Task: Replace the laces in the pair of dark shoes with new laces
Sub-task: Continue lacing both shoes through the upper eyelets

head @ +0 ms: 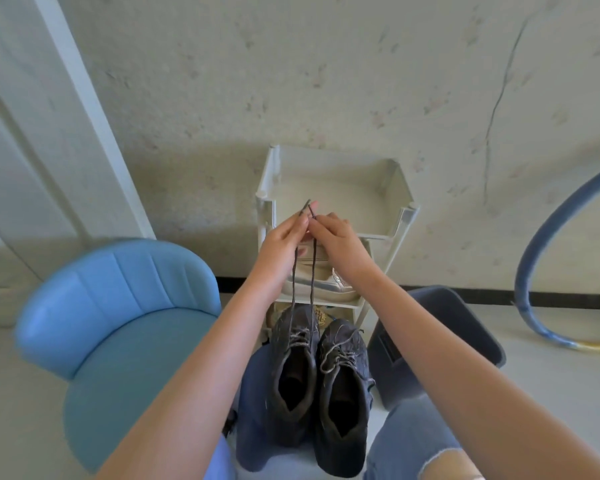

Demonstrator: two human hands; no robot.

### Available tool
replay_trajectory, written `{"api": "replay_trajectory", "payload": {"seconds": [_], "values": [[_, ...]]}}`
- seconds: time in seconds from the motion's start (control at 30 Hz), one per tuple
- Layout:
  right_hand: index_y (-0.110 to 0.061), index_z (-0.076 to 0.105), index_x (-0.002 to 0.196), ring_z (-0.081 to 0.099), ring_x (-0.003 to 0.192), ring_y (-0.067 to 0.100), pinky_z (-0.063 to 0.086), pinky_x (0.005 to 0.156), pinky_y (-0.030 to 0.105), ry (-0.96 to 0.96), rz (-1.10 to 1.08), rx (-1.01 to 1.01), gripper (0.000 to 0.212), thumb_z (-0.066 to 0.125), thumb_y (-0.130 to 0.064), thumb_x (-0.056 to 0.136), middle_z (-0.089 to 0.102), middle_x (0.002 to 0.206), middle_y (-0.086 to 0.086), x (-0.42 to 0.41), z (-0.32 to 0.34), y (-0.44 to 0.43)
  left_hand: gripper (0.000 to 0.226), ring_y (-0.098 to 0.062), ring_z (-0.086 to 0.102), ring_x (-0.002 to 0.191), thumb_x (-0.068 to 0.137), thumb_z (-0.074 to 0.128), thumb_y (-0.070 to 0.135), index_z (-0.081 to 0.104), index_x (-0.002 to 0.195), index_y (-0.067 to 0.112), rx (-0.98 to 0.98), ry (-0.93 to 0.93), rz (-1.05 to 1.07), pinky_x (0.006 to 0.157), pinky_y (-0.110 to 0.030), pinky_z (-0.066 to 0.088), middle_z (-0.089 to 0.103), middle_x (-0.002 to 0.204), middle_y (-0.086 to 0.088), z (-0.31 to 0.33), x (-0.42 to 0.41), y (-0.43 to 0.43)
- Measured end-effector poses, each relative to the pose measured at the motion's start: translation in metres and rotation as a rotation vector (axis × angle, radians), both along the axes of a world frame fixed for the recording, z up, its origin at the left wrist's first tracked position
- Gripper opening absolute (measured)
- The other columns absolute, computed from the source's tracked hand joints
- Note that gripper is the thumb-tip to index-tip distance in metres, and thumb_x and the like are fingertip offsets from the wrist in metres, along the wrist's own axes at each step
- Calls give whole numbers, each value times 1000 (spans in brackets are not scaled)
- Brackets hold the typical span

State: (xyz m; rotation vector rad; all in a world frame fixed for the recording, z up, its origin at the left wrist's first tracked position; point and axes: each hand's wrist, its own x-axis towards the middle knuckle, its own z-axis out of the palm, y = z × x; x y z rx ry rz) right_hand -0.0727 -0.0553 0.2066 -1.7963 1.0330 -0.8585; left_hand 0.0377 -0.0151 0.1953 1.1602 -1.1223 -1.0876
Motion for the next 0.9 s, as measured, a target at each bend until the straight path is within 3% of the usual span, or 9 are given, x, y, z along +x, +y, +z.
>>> {"api": "replay_trajectory", "payload": {"seconds": [0.07,0.13,0.23,0.3,0.43,0.57,0.63,0.77,0.9], "values": [[-29,58,71,44,61,-6,33,62,12,36,-15,-58,32,48,-21,99,45,74,-6,-5,4,1,35,-8,60,101,101,39,36,49,134,33,14,-69,48,88,-21,48,59,125,11,-1,0,2],[-18,64,73,42,52,-1,33,55,12,49,-55,-115,25,55,-19,96,48,66,-4,-11,5,1,37,-6,53,72,101,39,35,48,136,30,21,-185,81,67,-15,45,62,98,8,-2,0,4],[-7,69,75,48,52,12,44,56,24,-13,-89,-132,15,67,-14,88,56,56,-1,-18,6,1,36,-8,35,54,101,37,34,55,130,23,55,-318,49,52,-20,31,41,64,1,-5,0,5],[-7,73,80,53,58,13,48,60,23,-48,-80,-162,8,70,-12,85,61,65,0,-18,7,4,35,-9,36,54,102,37,33,61,116,13,99,-369,2,54,-20,30,42,60,1,-4,-1,5],[-8,76,85,50,90,11,39,75,9,42,-59,-273,11,70,-17,85,63,95,-2,-16,8,2,28,0,42,42,102,34,18,59,90,14,131,-341,-130,47,-9,33,63,58,12,10,-2,8],[-3,72,82,60,58,29,53,65,37,93,31,-131,18,65,-17,89,67,66,18,-18,21,-6,28,0,34,38,99,33,13,58,96,2,190,-365,-199,41,-10,28,53,64,5,21,0,1],[-4,72,82,62,58,31,53,62,34,188,31,-181,17,64,-17,90,68,65,18,-16,25,-10,28,1,31,37,101,35,16,59,95,4,173,-408,-224,41,-11,24,45,66,2,23,-1,-1],[-3,72,80,57,50,7,40,49,9,299,24,-206,20,65,-19,90,64,60,8,-18,31,-14,29,2,36,36,102,37,17,59,90,4,149,-370,-193,41,-7,26,45,64,1,19,-3,-4],[-1,71,80,47,48,5,35,46,9,359,12,-223,20,65,-18,89,61,62,7,-20,34,-15,31,0,40,42,101,40,22,60,78,15,160,-398,-210,46,-11,32,53,66,3,17,-3,-6]]}}
